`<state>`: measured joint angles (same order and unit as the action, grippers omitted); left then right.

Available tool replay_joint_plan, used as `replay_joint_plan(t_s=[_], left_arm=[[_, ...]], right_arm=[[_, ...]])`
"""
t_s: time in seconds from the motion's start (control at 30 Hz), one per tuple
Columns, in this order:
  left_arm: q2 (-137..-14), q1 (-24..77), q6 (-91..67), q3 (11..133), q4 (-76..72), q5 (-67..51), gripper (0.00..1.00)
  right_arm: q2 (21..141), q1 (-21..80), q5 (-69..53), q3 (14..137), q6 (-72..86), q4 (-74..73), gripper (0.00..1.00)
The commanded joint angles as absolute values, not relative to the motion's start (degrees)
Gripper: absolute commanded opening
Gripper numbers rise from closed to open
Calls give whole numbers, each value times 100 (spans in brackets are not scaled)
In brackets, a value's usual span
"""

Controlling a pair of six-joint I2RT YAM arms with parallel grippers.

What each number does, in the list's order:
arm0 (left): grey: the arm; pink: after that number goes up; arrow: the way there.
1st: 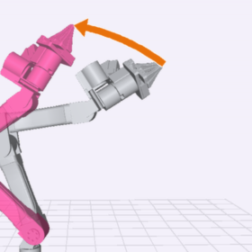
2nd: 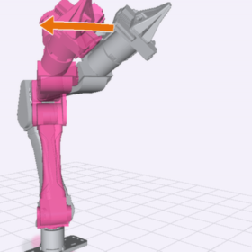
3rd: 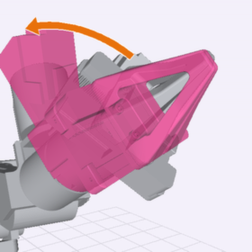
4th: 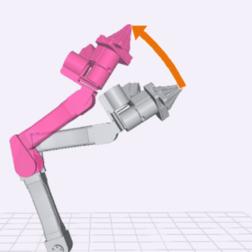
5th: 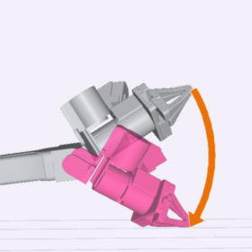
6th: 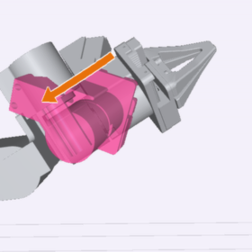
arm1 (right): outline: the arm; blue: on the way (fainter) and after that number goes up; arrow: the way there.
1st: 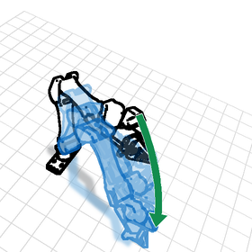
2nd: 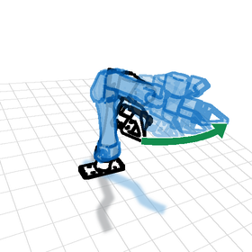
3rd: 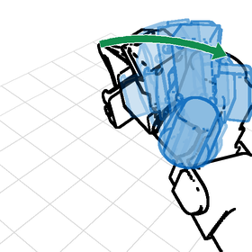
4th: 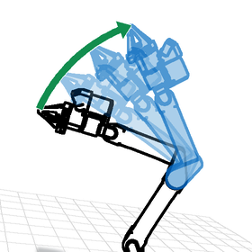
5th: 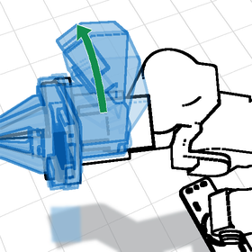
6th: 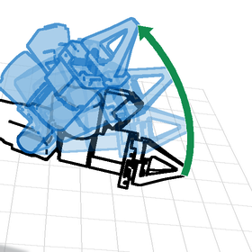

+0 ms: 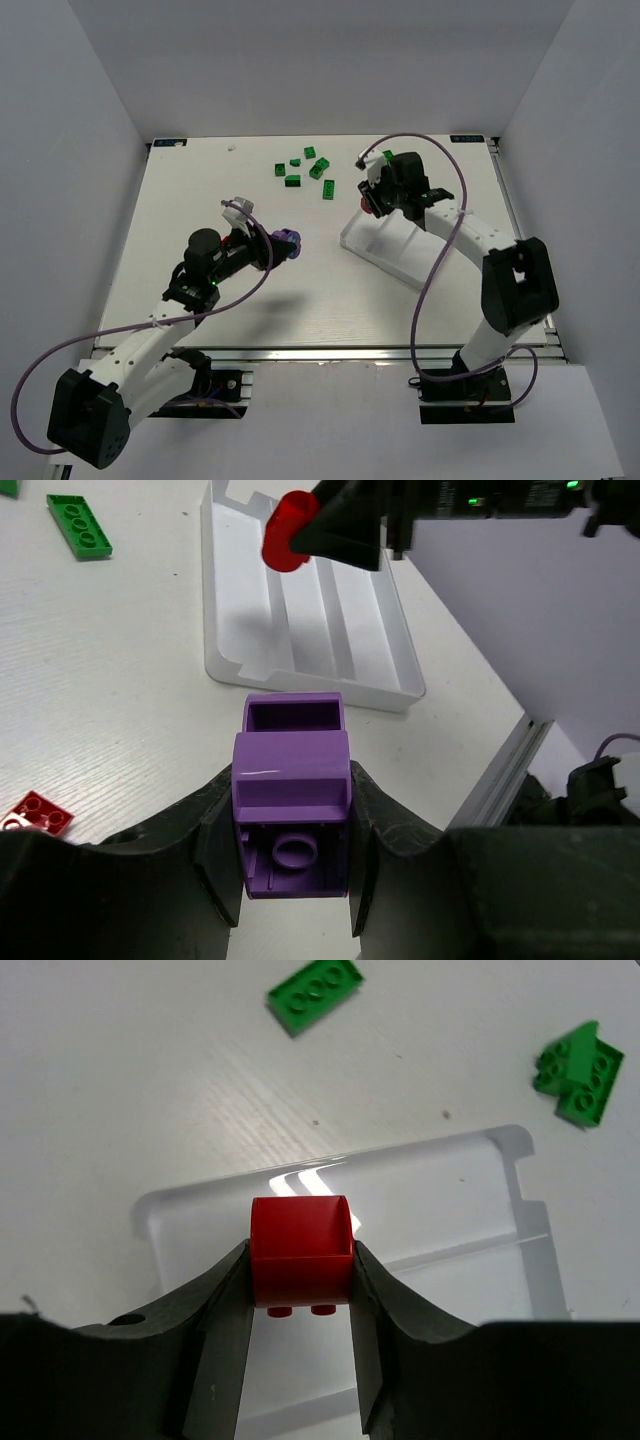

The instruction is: Sort the legos into containers by color

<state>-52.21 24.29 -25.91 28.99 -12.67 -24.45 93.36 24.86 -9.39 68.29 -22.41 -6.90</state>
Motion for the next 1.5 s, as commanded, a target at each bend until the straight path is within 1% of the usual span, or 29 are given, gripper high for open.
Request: replay_joint_plan(t_s=[0.0, 0.1, 0.27, 0.37, 0.47, 0.5, 0.57, 0.6, 0.67, 0.87, 0.9, 0.97, 1.0, 1.03, 1.07, 1.1, 1.17, 1.2, 1.27, 1.3, 1.4, 1.47], left_arm=[[-5247, 2417, -3155, 3120, -1731, -2391, 0], [-5238, 2443, -3304, 3094, -1819, -2400, 0], [-5221, 2496, -3436, 3032, -1802, -2347, 0], [-5299, 2531, -3559, 3015, -1846, -2320, 0], [-5440, 2593, -3665, 3032, -1916, -2320, 0], [-5467, 2628, -3691, 3050, -1960, -2303, 0], [-5528, 2672, -3709, 3059, -2012, -2277, 0], [-5537, 2707, -3726, 3059, -2074, -2268, 0], [-5590, 2733, -3735, 3059, -2118, -2233, 0], [-5809, 2865, -3806, 3094, -2320, -2232, 0], [-5844, 2900, -3806, 3102, -2355, -2232, 0], [-5915, 2935, -3806, 3164, -2382, -2259, 0], [-6002, 2979, -3806, 3181, -2434, -2267, 0], [-6081, 3014, -3797, 3225, -2513, -2311, 0], [-6082, 3015, -3797, 3234, -2514, -2346, 0], [-6152, 3076, -3771, 3243, -2644, -2373, 0], [-6196, 3137, -3709, 3235, -2820, -2452, 0], [-6222, 3242, -3526, 3217, -3030, -2557, 0], [-6196, 3400, -3201, 3173, -3172, -2619, 0], [-6161, 3584, -2816, 3155, -3173, -2628, 0], [-6170, 3823, -2322, 3164, -3129, -2759, 0], [-6240, 3911, -2224, 3217, -3068, -2830, 0]], right_arm=[[9904, 2364, 287, 7539, -1662, -298, 0], [10422, 2250, 562, 7935, -1600, -378, 0], [10731, 2197, 817, 8086, -1872, -237, 0], [10959, 2136, 747, 8261, -1890, -325, 9], [11118, 2083, 616, 8411, -1863, -422, 23], [11144, 2083, 528, 8429, -1863, -439, 30], [11136, 2074, 431, 8429, -1872, -483, 39], [11110, 2066, 387, 8429, -1881, -501, 46], [11092, 2048, 255, 8411, -1872, -536, 49], [10872, 1925, -52, 8376, -1758, -650, 55], [10776, 1907, -279, 8376, -1758, -746, 59], [10627, 1811, -727, 8385, -1871, -896, 65], [10408, 1758, -1573, 8393, -1985, -1010, 70], [10171, 1592, -2878, 8402, -2265, -1359, 76], [10169, 1495, -2891, 8402, -2442, -1545, 76], [9917, 1398, -4179, 8385, -2548, -1712, 83], [9678, 1222, -5259, 8245, -2967, -2064, 84], [9468, 1213, -5987, 8227, -3197, -2283, 87], [9186, 1222, -6571, 8078, -3453, -2653, 87], [9115, 1222, -7053, 8016, -3419, -2715, 87], [8948, 1362, -7574, 7945, -3471, -3154, 86], [8834, 1555, -7707, 7919, -3524, -3409, 85]])
